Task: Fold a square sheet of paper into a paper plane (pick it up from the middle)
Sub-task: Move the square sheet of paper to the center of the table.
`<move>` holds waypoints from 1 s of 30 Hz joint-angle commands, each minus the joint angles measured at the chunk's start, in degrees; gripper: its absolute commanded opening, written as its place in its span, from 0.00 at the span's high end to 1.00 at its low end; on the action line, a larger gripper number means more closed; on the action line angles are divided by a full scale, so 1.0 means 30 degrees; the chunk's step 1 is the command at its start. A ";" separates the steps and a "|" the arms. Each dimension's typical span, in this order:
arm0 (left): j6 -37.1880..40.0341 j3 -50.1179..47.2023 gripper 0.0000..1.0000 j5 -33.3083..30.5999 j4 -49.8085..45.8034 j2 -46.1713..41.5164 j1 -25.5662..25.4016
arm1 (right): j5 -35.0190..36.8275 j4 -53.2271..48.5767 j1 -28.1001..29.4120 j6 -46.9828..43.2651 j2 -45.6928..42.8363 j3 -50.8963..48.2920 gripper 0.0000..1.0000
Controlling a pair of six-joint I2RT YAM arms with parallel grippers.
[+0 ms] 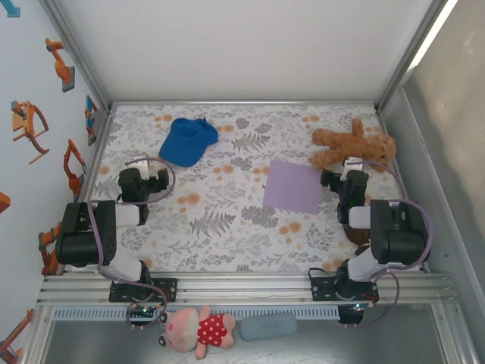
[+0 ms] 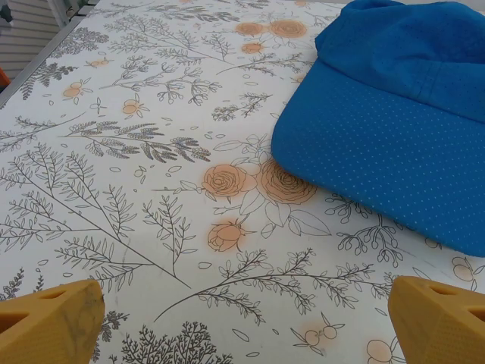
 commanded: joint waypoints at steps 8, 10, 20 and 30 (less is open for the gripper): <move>-0.0161 0.0337 0.04 0.0000 0.0371 0.0024 -0.0020 | -0.0056 0.0260 -0.0073 -0.0349 -0.0021 0.0494 0.01; -0.0146 0.0337 0.04 0.0002 0.0377 -0.0022 -0.0009 | -0.0060 0.0259 -0.0074 -0.0328 -0.0009 0.0494 0.01; -0.0151 0.0337 0.04 0.0038 0.0369 0.0001 0.0010 | -0.0056 0.0259 -0.0058 -0.0331 -0.0009 0.0476 0.01; -0.0521 -0.0069 0.04 -0.1239 -0.0335 -0.1877 -0.0042 | 0.0496 -0.0417 -0.0083 -0.0206 -0.3022 -0.0421 0.03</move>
